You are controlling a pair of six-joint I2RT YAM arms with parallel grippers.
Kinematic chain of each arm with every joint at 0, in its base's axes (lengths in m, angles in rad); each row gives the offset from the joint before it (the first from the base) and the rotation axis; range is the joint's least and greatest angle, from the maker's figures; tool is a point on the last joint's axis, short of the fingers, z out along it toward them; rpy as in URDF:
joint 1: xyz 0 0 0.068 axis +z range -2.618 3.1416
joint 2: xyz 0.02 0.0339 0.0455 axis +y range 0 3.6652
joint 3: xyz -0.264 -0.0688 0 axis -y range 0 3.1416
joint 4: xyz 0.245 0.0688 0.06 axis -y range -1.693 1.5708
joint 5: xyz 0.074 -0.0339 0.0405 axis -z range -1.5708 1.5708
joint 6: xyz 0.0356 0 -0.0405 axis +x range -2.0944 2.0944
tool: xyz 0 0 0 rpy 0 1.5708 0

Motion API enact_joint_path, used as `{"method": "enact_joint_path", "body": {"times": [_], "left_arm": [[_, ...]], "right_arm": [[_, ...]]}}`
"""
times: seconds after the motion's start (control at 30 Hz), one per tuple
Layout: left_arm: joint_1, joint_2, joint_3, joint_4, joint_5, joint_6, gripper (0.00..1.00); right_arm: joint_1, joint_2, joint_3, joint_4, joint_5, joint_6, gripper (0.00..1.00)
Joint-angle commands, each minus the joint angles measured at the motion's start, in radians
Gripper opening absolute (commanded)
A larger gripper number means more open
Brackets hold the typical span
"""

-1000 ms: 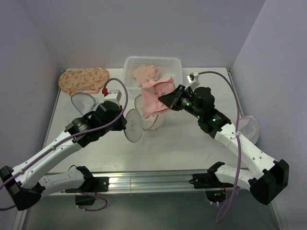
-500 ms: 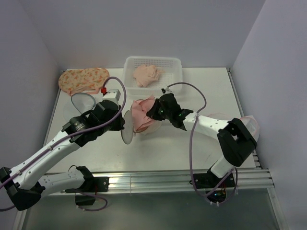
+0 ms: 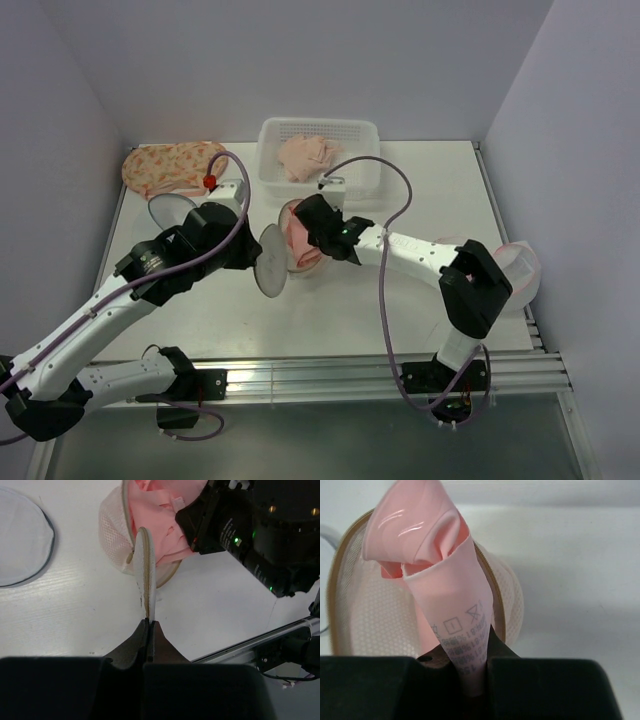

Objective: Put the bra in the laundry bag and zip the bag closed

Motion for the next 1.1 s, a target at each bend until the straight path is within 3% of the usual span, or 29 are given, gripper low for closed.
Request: {"method": "enact_joint_path", "body": {"times": [0.0,0.47,0.63,0.9,1.0,1.03,1.07], "left_arm": [[-0.001,0.002,0.025,0.036,0.05,0.018,0.0],[-0.001,0.002,0.062,0.071,0.088,0.022,0.0],[-0.001,-0.01,0.096,0.062,0.098,0.012,0.0],[-0.001,-0.053,0.171,-0.007,0.012,-0.007,0.0],[-0.001,-0.045,0.14,-0.013,-0.011,-0.008,0.0],[-0.001,-0.044,0.126,-0.006,-0.01,-0.011,0.0],[-0.001,-0.042,0.101,0.011,-0.005,-0.011,0.0]], "right_arm": [[0.068,-0.017,0.081,-0.085,0.142,-0.04,0.0],[0.087,0.237,0.184,-0.011,-0.044,0.045,0.0],[0.078,0.306,0.219,-0.06,0.006,0.074,0.0],[0.009,0.268,0.115,-0.101,0.048,0.091,0.01],[0.009,0.172,0.063,-0.071,0.019,0.059,0.24],[0.009,0.117,0.053,-0.065,-0.007,0.039,0.36],[0.01,0.09,0.047,-0.063,-0.017,0.033,0.41]]}}
